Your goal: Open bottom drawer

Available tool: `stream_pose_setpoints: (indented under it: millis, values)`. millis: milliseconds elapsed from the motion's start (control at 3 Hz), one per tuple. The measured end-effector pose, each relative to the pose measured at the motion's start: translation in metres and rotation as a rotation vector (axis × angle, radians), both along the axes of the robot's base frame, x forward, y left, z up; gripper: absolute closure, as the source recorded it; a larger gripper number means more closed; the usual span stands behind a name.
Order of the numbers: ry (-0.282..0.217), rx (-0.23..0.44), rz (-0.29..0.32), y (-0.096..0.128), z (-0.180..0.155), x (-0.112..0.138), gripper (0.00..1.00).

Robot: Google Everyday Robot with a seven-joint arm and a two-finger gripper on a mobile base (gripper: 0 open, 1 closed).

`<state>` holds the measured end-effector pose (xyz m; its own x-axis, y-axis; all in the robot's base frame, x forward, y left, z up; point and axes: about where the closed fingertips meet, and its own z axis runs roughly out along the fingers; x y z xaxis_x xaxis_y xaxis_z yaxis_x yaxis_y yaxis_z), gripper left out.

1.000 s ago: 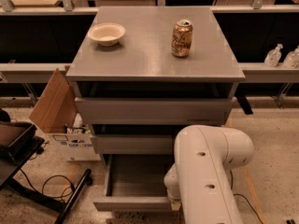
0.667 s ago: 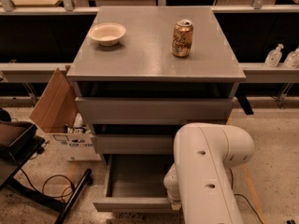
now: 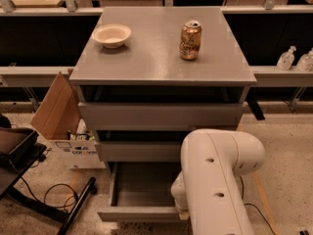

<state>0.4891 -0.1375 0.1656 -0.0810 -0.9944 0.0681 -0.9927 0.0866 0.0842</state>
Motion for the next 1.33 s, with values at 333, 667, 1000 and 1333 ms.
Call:
stream_pose_setpoints:
  millis: [333,667,1000,1333]
  values:
    - [0.003,0.0,0.0,0.0,-0.001,-0.002,0.59]
    - [0.006,-0.001,0.0,-0.001,-0.002,-0.003,0.35]
    - [-0.005,-0.007,0.001,-0.003,0.003,-0.004,0.12]
    - [-0.062,-0.061,0.021,-0.013,0.043,-0.008,0.22]
